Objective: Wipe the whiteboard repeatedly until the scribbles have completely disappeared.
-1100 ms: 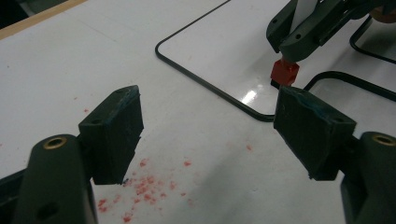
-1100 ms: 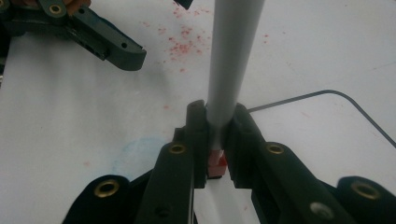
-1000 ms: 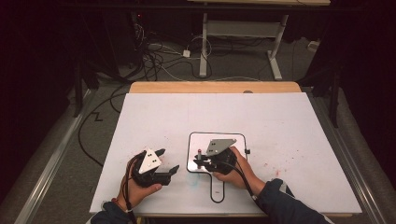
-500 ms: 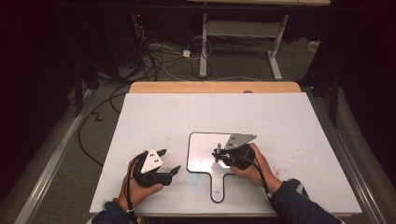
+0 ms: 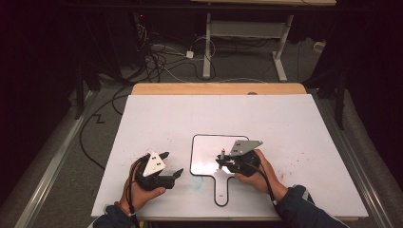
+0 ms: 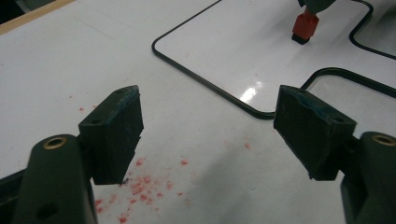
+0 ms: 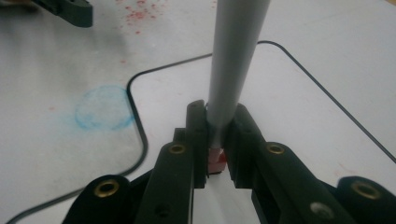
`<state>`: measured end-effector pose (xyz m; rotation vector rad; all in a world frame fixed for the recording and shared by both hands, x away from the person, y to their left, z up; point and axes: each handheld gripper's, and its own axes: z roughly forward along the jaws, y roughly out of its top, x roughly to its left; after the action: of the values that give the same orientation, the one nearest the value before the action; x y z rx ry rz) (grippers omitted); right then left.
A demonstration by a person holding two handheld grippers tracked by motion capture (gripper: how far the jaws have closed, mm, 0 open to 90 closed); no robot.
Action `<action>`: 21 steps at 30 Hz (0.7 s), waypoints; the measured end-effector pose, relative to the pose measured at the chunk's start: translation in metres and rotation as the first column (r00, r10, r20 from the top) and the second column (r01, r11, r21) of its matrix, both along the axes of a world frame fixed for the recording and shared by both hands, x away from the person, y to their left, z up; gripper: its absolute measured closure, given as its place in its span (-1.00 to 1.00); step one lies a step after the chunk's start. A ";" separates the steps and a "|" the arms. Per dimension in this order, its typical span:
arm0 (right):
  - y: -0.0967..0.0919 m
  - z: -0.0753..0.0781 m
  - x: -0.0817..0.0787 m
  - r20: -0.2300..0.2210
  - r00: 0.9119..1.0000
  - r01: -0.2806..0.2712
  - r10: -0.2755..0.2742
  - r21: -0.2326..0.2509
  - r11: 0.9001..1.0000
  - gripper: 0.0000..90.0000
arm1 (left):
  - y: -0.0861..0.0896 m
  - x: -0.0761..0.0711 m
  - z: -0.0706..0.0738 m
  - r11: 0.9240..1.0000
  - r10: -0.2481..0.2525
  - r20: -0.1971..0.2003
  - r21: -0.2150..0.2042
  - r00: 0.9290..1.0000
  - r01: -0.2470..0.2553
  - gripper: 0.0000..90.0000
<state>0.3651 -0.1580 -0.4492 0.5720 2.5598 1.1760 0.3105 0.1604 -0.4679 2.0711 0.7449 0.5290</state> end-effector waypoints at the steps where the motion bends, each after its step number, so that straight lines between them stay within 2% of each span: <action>1: -0.004 0.001 0.001 0.002 1.000 0.007 -0.007 0.007 1.000 0.82 | 0.000 0.000 0.000 1.000 -0.002 -0.001 -0.001 1.000 0.002 -0.48; 6: -0.018 0.016 0.000 0.010 1.000 0.020 -0.021 0.059 0.998 0.82 | 0.000 0.000 0.000 1.000 0.001 0.008 0.000 1.000 -0.001 -0.48; 8: -0.024 0.021 -0.001 0.015 0.999 0.027 -0.028 0.055 0.998 0.82 | 0.001 0.001 0.000 1.000 0.006 0.008 -0.001 1.000 -0.006 -0.48; 13: -0.045 0.033 -0.004 -0.016 0.998 0.063 -0.062 0.114 0.992 0.82 | 0.001 0.002 -0.001 1.000 0.008 0.009 -0.002 1.000 -0.008 -0.48; 16: -0.062 0.041 -0.010 -0.021 0.996 0.084 -0.082 0.128 0.988 0.82 | 0.001 0.001 -0.001 1.000 0.007 0.007 0.003 1.000 -0.007 -0.48; 19: -0.082 0.050 -0.017 -0.025 0.993 0.115 -0.113 0.107 0.988 0.82 | 0.001 0.000 0.000 1.000 0.008 0.011 0.005 1.000 -0.008 -0.48; 21: -0.095 0.053 -0.022 -0.063 0.991 0.121 -0.117 0.059 0.991 0.82 | 0.001 0.000 0.000 1.000 0.008 0.012 0.004 1.000 -0.008 -0.48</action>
<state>0.3432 -0.2529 -0.3963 0.7740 2.5053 1.2183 0.3102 0.1615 -0.4676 2.0673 0.7464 0.5475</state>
